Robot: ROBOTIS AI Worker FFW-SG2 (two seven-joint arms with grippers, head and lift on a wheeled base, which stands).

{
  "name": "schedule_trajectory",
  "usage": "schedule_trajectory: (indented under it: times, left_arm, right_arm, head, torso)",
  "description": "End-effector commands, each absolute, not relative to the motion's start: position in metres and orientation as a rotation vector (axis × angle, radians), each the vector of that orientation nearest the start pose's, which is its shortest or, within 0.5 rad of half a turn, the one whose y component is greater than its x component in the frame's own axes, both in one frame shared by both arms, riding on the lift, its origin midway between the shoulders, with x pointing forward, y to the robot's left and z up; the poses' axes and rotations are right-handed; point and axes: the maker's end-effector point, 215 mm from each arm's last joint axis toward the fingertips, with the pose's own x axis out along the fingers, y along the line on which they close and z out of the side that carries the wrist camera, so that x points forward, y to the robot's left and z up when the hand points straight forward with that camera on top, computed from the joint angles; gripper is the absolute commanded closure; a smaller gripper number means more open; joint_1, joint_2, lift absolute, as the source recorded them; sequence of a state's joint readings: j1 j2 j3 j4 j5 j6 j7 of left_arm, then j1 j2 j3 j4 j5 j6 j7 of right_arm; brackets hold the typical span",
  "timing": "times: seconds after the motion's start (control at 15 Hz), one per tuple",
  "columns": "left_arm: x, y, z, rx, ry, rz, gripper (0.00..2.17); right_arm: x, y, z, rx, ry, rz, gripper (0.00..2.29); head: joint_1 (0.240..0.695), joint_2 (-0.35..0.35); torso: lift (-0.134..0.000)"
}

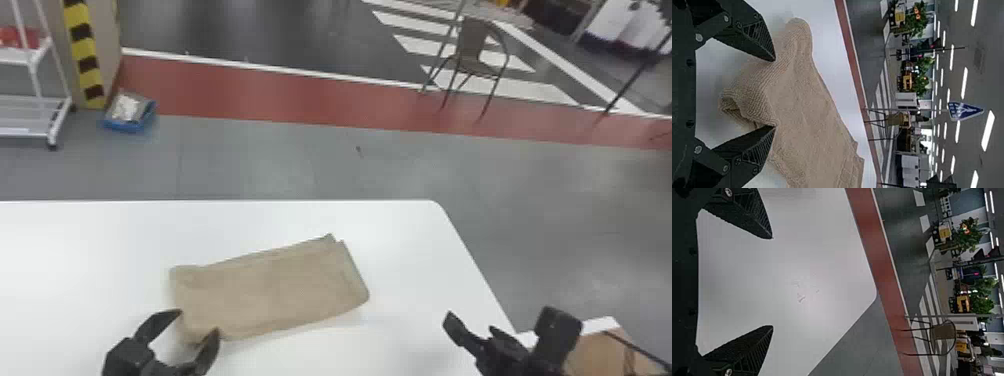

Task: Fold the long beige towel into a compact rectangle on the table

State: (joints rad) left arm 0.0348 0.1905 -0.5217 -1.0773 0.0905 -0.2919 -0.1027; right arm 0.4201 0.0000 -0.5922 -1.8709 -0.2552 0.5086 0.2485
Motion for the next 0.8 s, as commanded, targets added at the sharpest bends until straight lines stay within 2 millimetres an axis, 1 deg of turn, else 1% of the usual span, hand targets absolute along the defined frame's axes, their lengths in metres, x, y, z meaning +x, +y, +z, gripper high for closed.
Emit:
schedule_trajectory:
  times: [0.0,0.2,0.4,0.67,0.73]
  left_arm:
    - [0.434,0.051,-0.581,0.141,0.337,-0.578,0.33]
    - [0.43,0.047,-0.581,0.145,0.343,-0.591,0.33]
    - [0.43,0.051,-0.583,0.153,0.353,-0.572,0.33]
    - [0.451,0.067,-0.577,0.175,0.332,-0.48,0.33]
    - [0.453,0.07,-0.578,0.181,0.332,-0.463,0.33]
  right_arm:
    - [0.358,-0.48,-0.499,0.249,0.508,-0.304,0.07]
    - [0.359,-0.48,-0.499,0.255,0.506,-0.305,0.07]
    - [0.359,-0.479,-0.499,0.263,0.504,-0.303,0.07]
    - [0.362,-0.471,-0.501,0.267,0.507,-0.29,0.07]
    - [0.362,-0.471,-0.501,0.267,0.507,-0.29,0.07]
  head:
    - [0.695,-0.35]
    - [0.695,-0.35]
    - [0.695,-0.35]
    - [0.695,-0.35]
    - [0.695,-0.35]
  torso:
    - [0.0]
    - [0.0]
    - [0.0]
    - [0.0]
    - [0.0]
